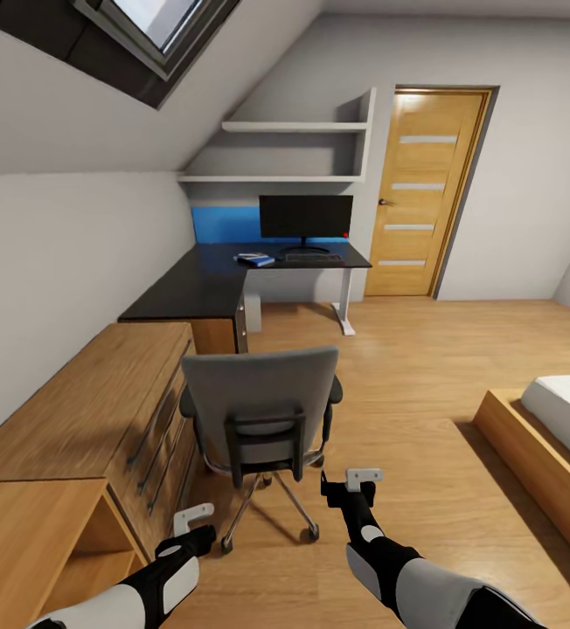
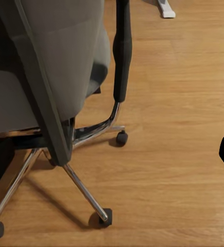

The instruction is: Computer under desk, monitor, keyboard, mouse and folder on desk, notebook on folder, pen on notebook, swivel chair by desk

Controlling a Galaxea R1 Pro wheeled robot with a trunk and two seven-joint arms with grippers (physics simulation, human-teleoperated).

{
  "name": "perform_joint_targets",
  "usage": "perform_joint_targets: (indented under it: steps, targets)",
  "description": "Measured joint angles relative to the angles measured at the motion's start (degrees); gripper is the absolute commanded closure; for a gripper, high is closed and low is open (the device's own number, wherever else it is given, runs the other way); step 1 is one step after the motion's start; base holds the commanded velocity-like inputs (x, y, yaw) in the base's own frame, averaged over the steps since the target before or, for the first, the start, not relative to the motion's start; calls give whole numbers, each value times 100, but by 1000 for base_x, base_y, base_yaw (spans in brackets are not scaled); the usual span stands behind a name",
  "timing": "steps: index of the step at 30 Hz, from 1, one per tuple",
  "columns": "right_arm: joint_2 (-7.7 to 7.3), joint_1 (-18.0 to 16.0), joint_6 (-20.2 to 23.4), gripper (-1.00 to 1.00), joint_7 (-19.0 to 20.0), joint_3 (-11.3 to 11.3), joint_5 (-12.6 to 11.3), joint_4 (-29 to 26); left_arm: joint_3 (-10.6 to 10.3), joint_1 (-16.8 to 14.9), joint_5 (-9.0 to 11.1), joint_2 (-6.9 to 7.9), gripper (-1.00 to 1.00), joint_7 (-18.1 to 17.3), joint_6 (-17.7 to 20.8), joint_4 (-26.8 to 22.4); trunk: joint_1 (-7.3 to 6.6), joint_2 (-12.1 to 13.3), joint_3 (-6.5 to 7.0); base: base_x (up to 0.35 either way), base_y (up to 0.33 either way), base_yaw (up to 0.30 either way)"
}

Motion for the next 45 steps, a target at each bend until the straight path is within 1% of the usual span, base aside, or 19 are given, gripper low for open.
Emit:
perform_joint_targets:
  steps: [5,12,21,45]
  targets:
    - [3,0,-5,-100,0,0,-2,0,6,0,3,14,-100,-4,4,12,110,-201,-90,0,0,0]
    - [9,7,-338,-100,6,-1,-18,3,-8,0,-4,-2,-100,-20,26,90,264,-481,-216,0,0,49]
    - [9,8,-379,-100,7,2,-12,1,-6,0,-4,2,-100,-35,20,94,461,-842,-377,0,0,165]
    - [-2,9,-388,-100,7,-6,-8,3,-20,0,-8,-6,-100,-36,35,95,989,-1805,-808,0,0,7]
